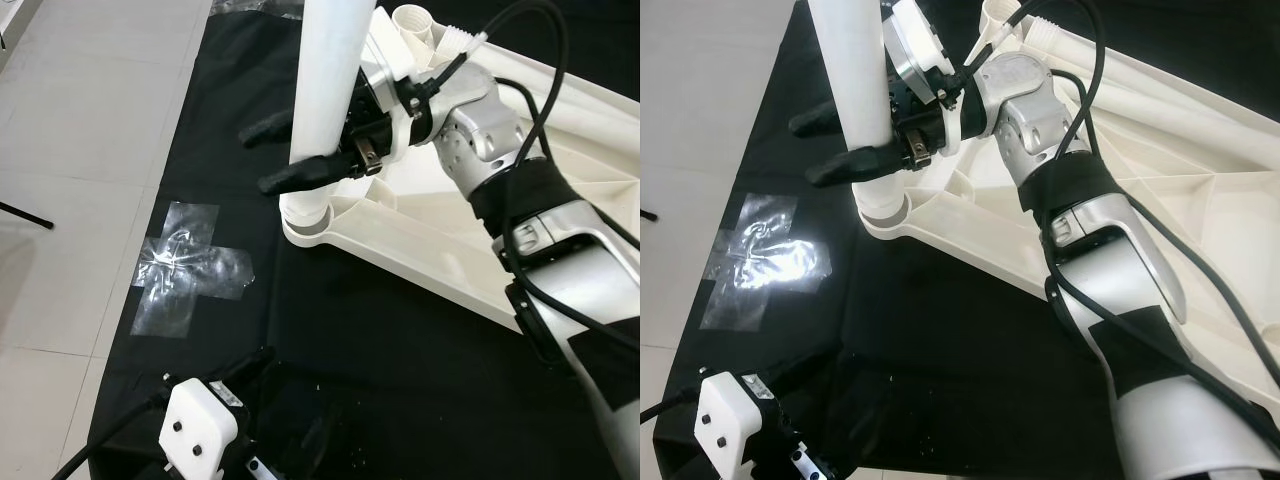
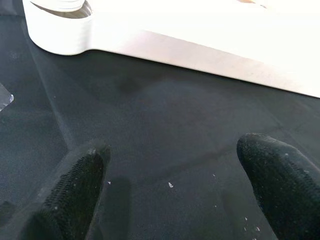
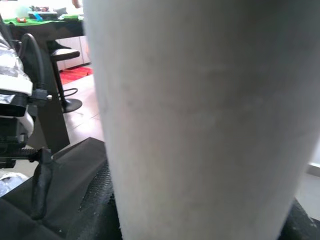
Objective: Building children table
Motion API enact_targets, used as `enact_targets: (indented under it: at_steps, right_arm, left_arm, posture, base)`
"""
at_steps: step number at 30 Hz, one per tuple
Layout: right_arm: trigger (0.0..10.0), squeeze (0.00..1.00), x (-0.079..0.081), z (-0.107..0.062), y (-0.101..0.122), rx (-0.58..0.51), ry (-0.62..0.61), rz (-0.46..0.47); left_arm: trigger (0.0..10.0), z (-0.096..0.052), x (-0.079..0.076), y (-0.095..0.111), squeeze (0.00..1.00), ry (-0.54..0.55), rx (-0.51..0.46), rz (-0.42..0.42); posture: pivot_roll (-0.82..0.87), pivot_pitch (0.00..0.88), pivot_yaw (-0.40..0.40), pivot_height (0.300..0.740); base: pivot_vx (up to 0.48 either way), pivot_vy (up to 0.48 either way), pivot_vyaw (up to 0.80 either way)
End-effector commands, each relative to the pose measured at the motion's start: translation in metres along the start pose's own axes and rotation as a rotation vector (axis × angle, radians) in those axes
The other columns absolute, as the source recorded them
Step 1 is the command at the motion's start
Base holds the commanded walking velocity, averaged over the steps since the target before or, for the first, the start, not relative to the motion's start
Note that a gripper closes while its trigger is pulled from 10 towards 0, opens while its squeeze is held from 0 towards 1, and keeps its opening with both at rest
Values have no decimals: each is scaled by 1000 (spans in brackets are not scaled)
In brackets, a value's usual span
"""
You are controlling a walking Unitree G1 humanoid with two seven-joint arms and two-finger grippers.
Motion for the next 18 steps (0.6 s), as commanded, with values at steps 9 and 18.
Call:
enact_targets:
  at_steps: [9,18]
  right_arm:
    - [10000,0,25,-2,-34,77,73,159]
    - [10000,0,34,-2,-33,80,119,183]
  left_arm:
    - [10000,-3,-5,-1,0,-10,11,-9]
    - [10000,-3,-4,-1,0,-10,14,-6]
  posture:
    - [123,508,-143,740]
    - [123,507,-142,740]
  base:
    - [0,0,0]
    - [0,0,0]
Point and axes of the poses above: a point about 5 cm out from each wrist's last joint towards the gripper, its own z axis pointing out of the wrist towards the gripper, its own y axis along the axis of the wrist's last joint, x = y × z, the point moved 5 cm from there along z, pointing out of the wrist towards the gripper, and after that the axes turned 6 degrees about -z, right-handed, at the moved point
